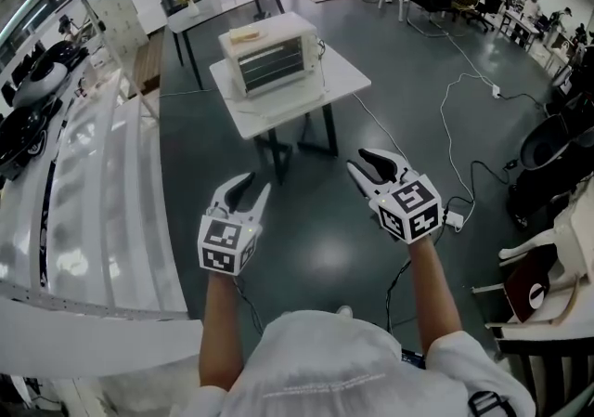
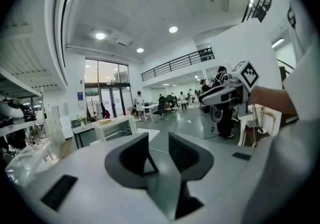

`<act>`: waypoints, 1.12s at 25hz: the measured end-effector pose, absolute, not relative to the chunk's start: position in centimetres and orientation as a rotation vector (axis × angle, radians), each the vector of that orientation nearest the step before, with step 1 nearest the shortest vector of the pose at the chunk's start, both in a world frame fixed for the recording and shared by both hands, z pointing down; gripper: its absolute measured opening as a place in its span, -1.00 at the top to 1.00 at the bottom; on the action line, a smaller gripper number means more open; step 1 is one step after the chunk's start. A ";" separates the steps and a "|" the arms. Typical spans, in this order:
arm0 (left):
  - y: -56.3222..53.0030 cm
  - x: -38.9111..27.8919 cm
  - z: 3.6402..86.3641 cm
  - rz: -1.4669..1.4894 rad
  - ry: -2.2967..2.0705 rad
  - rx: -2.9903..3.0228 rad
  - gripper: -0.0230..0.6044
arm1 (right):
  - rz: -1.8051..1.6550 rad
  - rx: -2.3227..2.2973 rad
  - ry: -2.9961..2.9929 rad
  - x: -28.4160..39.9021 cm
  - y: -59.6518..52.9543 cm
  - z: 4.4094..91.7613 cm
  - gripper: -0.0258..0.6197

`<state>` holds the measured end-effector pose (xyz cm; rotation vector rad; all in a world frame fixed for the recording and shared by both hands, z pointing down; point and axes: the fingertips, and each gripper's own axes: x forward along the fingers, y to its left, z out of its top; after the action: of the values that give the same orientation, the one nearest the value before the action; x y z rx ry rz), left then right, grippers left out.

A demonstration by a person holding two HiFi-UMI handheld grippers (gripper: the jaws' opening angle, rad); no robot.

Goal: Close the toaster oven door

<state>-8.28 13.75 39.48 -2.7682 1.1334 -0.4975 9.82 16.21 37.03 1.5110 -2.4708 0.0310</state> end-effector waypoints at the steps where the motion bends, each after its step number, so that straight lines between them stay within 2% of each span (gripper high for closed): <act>1: 13.8 -7.6 39.7 -0.498 1.136 -2.772 0.51 | 0.032 1.509 -2.473 10.5 16.2 37.1 0.55; 9: 13.6 -3.9 40.8 -0.484 1.206 -2.768 0.56 | 0.060 1.477 -2.483 15.2 15.1 38.7 0.55; 15: 11.7 -3.7 41.6 -0.518 1.236 -2.757 0.58 | 0.074 1.472 -2.486 17.0 12.8 39.2 0.55; 28: -5.9 -5.1 42.6 -0.504 1.210 -2.781 0.58 | 0.094 1.538 -2.405 16.7 -2.5 39.5 0.55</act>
<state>-5.15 -5.87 42.63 -2.7811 1.2100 -0.5043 16.65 -2.49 39.46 1.5378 -2.4047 0.0941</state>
